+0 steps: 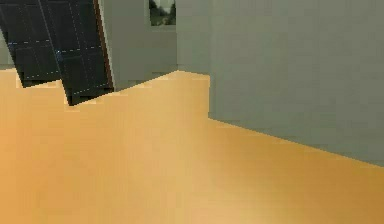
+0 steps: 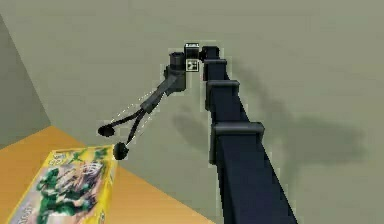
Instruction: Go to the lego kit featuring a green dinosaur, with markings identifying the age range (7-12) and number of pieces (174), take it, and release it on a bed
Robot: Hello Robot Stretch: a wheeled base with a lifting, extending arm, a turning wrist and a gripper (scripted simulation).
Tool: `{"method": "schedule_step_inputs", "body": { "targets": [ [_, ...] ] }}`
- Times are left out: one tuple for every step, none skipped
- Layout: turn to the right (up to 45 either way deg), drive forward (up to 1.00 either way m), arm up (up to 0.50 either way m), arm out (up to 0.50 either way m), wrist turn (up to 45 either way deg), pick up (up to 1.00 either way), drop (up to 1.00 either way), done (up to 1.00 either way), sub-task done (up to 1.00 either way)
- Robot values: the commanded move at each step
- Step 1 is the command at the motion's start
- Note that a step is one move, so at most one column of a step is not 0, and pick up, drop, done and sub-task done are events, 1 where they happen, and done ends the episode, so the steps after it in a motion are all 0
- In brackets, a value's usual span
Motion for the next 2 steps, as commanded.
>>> {"method": "schedule_step_inputs", "body": {
  "targets": [
    [0.0, 0.00, 0.00, -0.40, 0.0, 0.00, 0.00, 0.00, 0.00],
    [-45.0, 0.00, 0.00, 0.00, 0.0, 0.00, 0.00, 0.00, 0.00]
  ]
}}
